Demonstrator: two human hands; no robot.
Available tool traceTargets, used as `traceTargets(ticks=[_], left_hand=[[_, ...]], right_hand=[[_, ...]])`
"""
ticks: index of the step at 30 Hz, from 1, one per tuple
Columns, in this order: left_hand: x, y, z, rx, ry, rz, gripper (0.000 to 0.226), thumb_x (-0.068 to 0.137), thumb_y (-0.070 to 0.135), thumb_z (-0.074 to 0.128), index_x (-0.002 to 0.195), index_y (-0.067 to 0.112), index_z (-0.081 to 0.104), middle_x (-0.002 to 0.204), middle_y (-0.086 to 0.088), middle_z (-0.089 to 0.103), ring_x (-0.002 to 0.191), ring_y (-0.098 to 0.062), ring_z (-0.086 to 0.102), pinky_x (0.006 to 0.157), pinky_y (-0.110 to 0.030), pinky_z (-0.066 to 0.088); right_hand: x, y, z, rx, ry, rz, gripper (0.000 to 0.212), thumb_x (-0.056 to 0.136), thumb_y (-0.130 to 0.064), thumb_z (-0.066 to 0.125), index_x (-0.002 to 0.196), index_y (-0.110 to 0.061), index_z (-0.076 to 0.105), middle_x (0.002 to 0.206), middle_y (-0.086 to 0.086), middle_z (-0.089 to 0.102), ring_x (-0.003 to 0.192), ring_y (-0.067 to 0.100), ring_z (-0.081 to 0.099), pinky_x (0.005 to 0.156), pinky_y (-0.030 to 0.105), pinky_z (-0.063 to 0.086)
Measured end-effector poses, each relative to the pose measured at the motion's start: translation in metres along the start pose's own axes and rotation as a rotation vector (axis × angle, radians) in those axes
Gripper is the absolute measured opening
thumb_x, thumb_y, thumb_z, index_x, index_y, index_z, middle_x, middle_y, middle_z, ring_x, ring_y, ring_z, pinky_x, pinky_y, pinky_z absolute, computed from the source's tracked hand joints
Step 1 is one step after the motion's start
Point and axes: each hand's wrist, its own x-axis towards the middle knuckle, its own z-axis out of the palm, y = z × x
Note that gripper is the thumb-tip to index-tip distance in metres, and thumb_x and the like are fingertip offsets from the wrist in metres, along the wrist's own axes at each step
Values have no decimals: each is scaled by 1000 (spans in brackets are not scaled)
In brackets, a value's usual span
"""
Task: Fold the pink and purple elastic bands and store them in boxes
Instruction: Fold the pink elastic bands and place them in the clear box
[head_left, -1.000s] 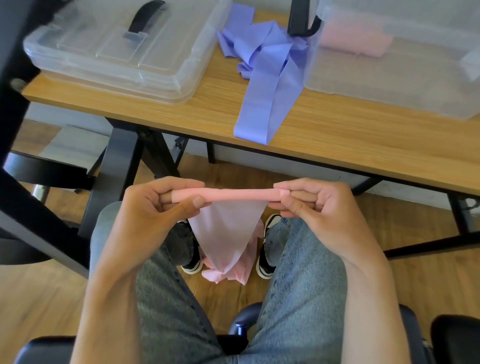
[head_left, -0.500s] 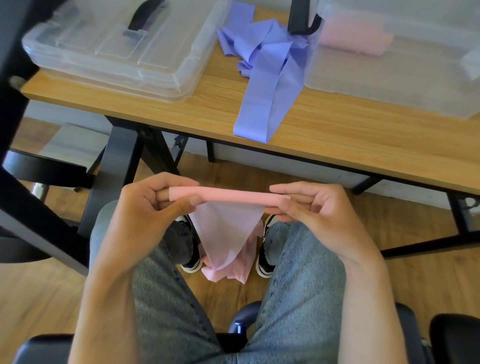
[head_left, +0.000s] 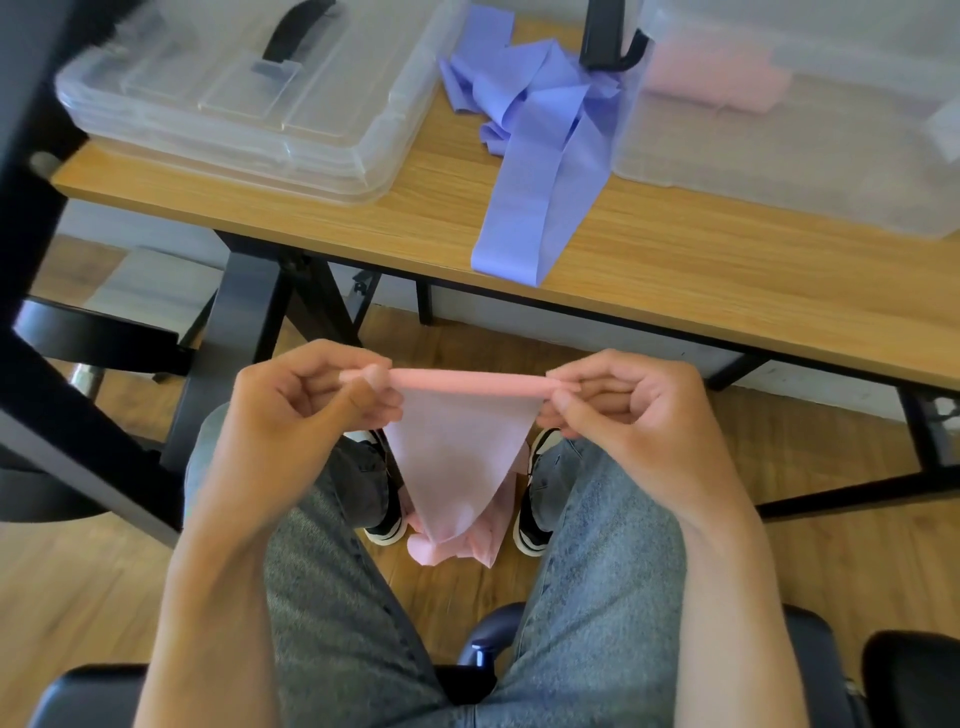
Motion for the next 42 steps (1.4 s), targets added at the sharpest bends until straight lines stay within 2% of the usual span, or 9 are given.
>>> traceTargets(ticks=[6,10,15,20,25,29,32,36,42], left_hand=[[-1,1,0,-32,-31,-9,26,88,10,69,113,7,70,94,-7,80,89,-25,78,78,-39,64],[-2,0,-4,34,-36,-25,48,84,16,72,131,22,63,98,2,80,92,-16,78,83,-27,62],[-2,-1,-7,195,-75,23,29,85,22,71,113,25,73,98,12,79,91,-11,76,80,-20,60],[-2,1,-8,168,-14,76,24,88,13,70,110,18,75,88,2,79,78,-17,77,72,-28,64],[-2,4,-3,119,14,104,25,90,9,72,115,12,74,91,0,80,85,-20,78,78,-32,64],[-3,11,0,42,61,81,20,91,15,71,109,9,75,91,-2,80,87,-20,78,78,-33,64],[-4,13,-1,68,58,84,21,86,13,75,107,11,76,93,0,80,84,-19,78,77,-35,64],[-6,18,-7,120,24,79,42,81,18,76,122,23,70,97,7,80,87,-11,77,78,-23,62],[-1,26,-11,358,16,150,22,84,23,77,106,29,77,84,13,78,67,-10,72,60,-23,59]], right_hand=[[4,5,5,67,134,-51,13,88,-10,78,101,-10,76,90,7,80,83,25,79,77,49,64],[4,8,2,61,124,29,48,85,-7,81,128,-27,68,100,-2,81,92,18,79,88,34,62],[3,10,0,-55,14,58,20,91,-2,75,107,-14,78,89,0,81,83,17,79,80,37,65],[0,5,4,-31,-31,34,12,98,-1,65,101,-12,67,73,9,77,65,26,76,62,35,62],[2,1,10,160,48,20,8,97,6,64,101,-1,65,87,12,80,87,27,79,78,43,65],[1,-3,9,221,60,0,20,94,-14,68,103,3,65,93,15,80,91,29,79,78,37,65],[1,-2,5,165,58,-9,16,93,-15,70,106,-6,69,96,10,81,92,26,79,80,37,65],[2,-5,-4,46,-8,43,42,90,-19,75,130,-28,67,107,-5,80,97,16,78,89,30,62],[4,-22,-11,-245,-20,-85,24,93,-10,75,108,-29,78,91,-12,80,85,5,76,82,29,62]])
